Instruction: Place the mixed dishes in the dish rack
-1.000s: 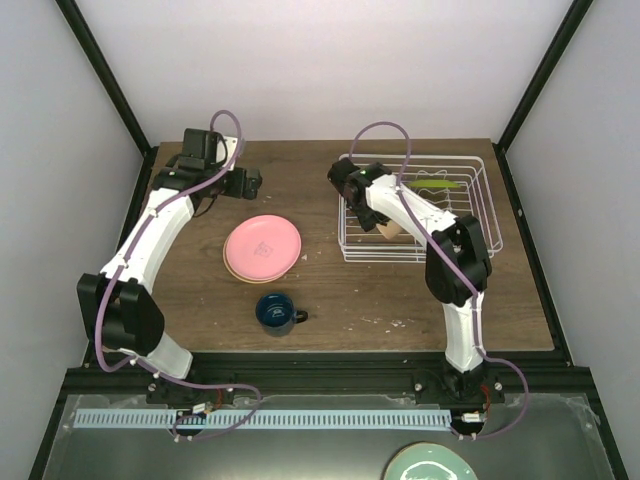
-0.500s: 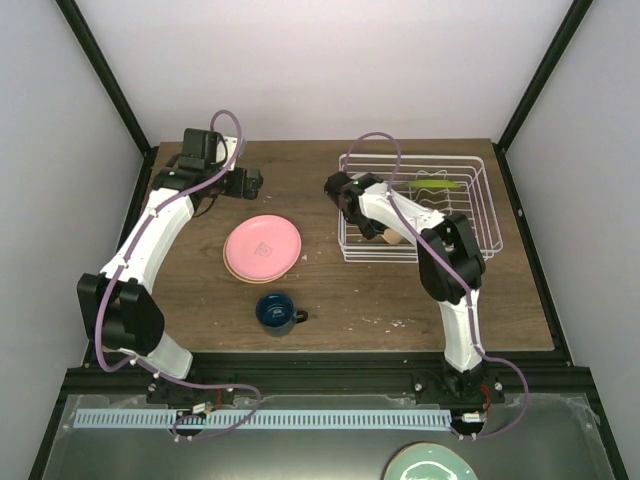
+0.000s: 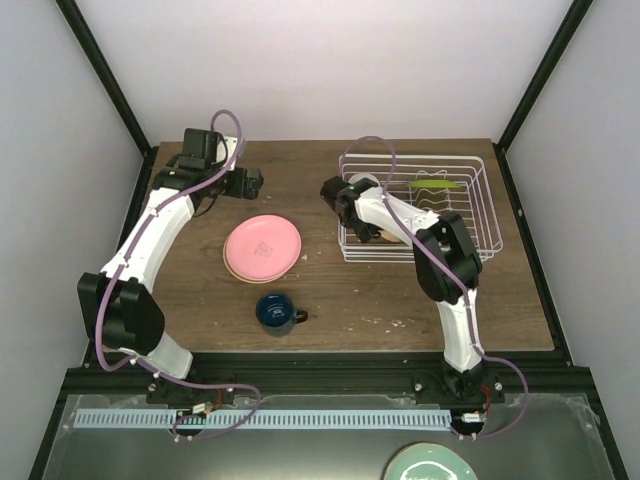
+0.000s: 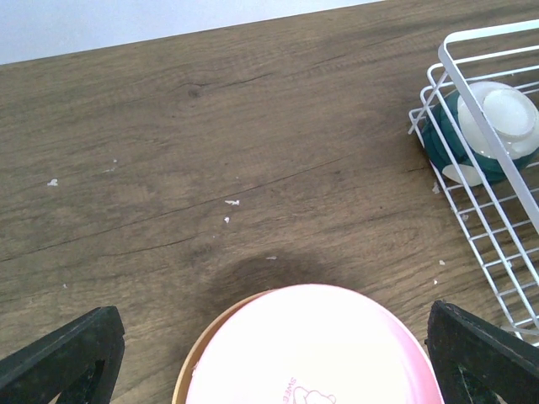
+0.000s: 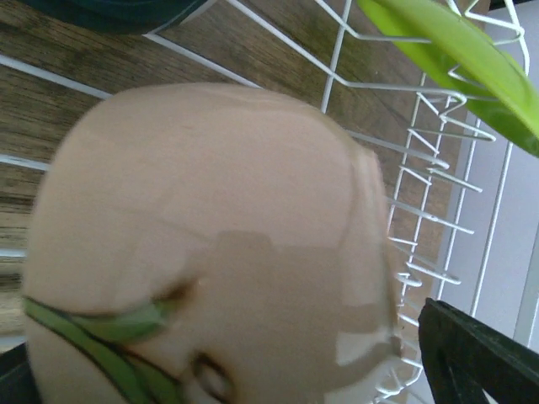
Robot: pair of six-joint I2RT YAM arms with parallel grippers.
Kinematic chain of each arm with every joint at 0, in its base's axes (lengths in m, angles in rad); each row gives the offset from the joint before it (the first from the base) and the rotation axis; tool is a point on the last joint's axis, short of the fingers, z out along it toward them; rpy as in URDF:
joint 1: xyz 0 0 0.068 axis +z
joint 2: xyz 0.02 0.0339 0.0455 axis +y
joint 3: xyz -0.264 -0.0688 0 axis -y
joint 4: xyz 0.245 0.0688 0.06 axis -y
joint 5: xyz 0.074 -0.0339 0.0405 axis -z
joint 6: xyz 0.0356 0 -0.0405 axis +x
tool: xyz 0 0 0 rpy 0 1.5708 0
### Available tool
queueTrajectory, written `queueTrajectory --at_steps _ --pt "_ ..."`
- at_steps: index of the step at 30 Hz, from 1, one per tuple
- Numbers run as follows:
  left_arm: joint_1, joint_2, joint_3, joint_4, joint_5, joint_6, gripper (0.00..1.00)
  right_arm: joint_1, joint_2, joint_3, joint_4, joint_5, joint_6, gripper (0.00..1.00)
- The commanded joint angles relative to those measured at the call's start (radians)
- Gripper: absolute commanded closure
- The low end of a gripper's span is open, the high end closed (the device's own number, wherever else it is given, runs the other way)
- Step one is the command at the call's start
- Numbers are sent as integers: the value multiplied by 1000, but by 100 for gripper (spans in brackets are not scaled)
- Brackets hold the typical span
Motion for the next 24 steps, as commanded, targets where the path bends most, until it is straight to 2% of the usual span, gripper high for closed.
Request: queueTrajectory --at_steps 1,16,24 --pt "-2 10 21 -7 14 -4 0 16 13 -2 15 16 3 0" --pt "-2 31 27 -15 29 -2 0 69 -30 -16 -3 -115 -24 0" --pt "-2 47 34 -17 36 -1 0 85 -75 -22 -82 -203 8 0"
